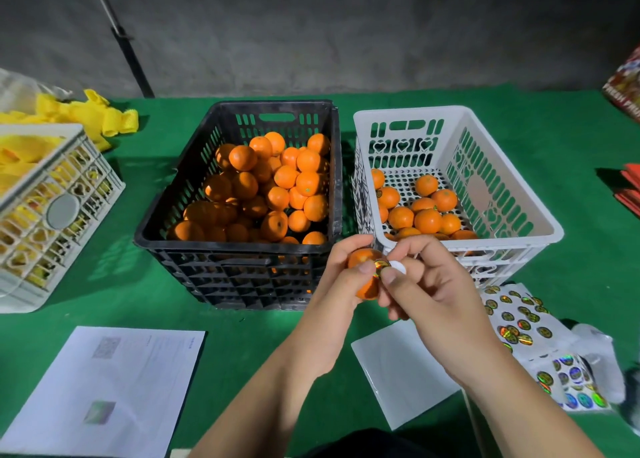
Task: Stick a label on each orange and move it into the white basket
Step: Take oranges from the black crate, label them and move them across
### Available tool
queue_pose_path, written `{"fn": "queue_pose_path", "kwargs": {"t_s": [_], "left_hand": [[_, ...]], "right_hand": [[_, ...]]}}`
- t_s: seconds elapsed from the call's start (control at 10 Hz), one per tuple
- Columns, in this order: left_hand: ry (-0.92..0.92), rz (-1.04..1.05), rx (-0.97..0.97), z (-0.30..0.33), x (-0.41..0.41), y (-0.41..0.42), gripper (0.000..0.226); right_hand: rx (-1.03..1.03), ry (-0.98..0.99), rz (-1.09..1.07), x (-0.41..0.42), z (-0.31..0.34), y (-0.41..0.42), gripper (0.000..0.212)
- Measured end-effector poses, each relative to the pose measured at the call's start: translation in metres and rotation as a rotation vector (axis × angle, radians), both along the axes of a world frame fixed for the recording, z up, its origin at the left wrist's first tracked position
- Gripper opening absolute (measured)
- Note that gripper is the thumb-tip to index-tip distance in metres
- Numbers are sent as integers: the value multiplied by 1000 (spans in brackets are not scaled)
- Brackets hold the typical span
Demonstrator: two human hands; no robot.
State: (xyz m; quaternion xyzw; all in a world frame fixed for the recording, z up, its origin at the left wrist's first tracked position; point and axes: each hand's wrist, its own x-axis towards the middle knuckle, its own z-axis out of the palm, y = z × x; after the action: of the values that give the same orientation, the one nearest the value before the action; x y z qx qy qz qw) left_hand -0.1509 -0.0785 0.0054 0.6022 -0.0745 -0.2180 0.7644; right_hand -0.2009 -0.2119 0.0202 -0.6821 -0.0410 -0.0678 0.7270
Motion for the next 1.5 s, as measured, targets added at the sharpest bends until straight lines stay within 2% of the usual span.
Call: {"fn": "queue_pose_path", "kwargs": {"t_s": [0.1, 0.2, 0.3, 0.5, 0.6, 0.7, 0.8, 0.9, 1.0, 1.1, 1.2, 1.3, 1.4, 1.5], "left_hand": [[-144, 8, 112, -19, -7, 10, 50], [-163, 23, 160, -24, -3, 12, 41], [-171, 19, 218, -19, -6, 10, 34], [-226, 12, 231, -20, -5, 10, 51], [-287, -14, 237, -18, -5, 10, 62], [-319, -32, 235, -11, -7, 9, 57], [-336, -48, 239, -6, -9, 9, 41], [-351, -62, 268, -4, -9, 9, 34], [-391, -68, 295, -4, -8, 11, 31], [-416, -73, 337, -2, -6, 11, 30], [-437, -66, 377, -1, -6, 12, 29], [-447, -69, 387, -4, -5, 12, 25], [-359, -36, 482, -17, 3, 24, 22], [-192, 109, 402, -22, 16, 55, 34]], "right_hand": [[-78, 9, 5, 1, -2, 0, 8], [-104, 29, 15, 2, -2, -2, 8], [-44, 73, 43, 3, -2, -4, 8], [141, 116, -12, 2, -2, 1, 6], [84, 82, -65, 2, -2, -1, 7], [-85, 41, -89, 1, -5, -7, 12], [-293, 7, -64, -3, -7, -18, 15], [-305, 34, -17, -3, -7, -25, 15], [-221, 77, -12, 0, -7, -29, 12], [-67, 148, -70, 3, -8, -25, 9], [-4, 216, -124, 6, -12, -23, 11], [-58, 163, -119, 6, -15, -20, 11], [-210, 32, -206, 3, -5, -45, 15], [-212, -21, -524, 7, 21, -109, 12]]}}
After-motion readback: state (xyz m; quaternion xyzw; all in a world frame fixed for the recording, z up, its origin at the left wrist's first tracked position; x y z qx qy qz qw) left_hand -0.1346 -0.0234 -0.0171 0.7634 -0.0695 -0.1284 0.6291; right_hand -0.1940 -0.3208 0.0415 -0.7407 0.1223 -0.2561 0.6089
